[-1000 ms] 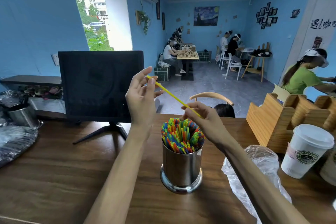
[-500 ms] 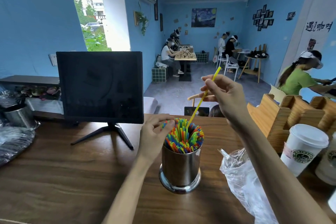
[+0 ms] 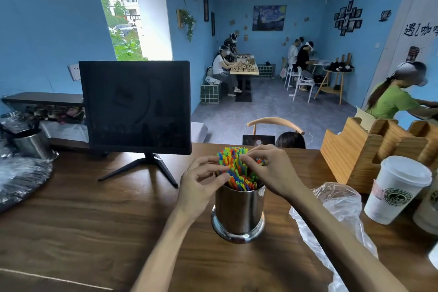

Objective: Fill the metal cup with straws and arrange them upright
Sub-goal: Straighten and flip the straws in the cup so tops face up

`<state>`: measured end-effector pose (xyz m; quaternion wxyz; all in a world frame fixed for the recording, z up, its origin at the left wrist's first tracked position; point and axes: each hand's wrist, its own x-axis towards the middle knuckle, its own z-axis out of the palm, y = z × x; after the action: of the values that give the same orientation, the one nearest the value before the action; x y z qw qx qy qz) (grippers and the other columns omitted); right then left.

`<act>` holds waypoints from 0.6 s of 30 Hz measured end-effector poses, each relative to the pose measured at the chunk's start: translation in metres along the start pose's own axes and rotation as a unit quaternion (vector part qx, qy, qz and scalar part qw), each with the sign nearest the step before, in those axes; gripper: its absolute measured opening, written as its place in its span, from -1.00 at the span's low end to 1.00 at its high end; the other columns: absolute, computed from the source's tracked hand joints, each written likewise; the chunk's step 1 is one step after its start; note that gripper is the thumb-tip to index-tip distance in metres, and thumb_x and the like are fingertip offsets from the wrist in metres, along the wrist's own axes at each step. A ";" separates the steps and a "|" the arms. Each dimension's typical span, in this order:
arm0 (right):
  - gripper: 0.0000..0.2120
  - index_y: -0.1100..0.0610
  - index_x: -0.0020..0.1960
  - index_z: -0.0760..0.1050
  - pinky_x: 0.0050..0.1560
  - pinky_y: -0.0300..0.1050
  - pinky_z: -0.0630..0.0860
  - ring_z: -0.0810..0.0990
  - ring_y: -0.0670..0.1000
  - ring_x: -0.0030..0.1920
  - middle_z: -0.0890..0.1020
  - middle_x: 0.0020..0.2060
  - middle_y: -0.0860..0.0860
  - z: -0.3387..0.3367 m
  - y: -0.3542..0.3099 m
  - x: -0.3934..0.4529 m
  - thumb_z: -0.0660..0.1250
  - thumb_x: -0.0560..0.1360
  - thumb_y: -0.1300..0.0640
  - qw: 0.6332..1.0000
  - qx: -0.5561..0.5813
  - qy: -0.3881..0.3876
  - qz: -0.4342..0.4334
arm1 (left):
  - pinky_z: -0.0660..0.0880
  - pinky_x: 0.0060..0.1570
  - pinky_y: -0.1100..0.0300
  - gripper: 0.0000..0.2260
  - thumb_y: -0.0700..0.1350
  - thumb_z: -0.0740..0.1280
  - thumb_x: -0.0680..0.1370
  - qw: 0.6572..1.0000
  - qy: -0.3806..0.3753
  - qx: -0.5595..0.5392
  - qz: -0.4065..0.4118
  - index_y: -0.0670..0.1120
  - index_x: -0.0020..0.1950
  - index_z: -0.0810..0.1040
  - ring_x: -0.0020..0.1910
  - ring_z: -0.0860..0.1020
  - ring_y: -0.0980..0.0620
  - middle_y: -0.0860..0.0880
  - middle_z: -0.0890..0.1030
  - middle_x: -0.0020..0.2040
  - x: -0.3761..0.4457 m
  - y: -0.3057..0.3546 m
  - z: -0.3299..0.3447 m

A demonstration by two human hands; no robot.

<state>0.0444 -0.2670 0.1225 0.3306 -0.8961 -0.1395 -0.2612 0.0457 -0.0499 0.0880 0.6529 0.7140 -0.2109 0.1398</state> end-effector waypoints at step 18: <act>-0.69 0.09 0.09 0.66 -0.03 -0.21 0.52 0.65 -0.08 -0.14 0.71 -0.21 0.01 -0.028 -0.049 -0.005 0.19 0.68 -0.02 0.967 0.238 -0.068 0.069 | 0.63 -0.10 0.18 -0.84 -0.06 0.49 0.47 0.957 0.209 -0.174 0.099 -0.05 0.02 0.65 -0.08 0.71 -0.05 -0.11 0.74 -0.07 0.039 0.118 -0.023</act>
<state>0.0091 -0.2492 0.1630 0.5408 -0.8149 -0.1579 -0.1359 0.0248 -0.0391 0.2120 0.7794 0.5194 -0.1605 0.3115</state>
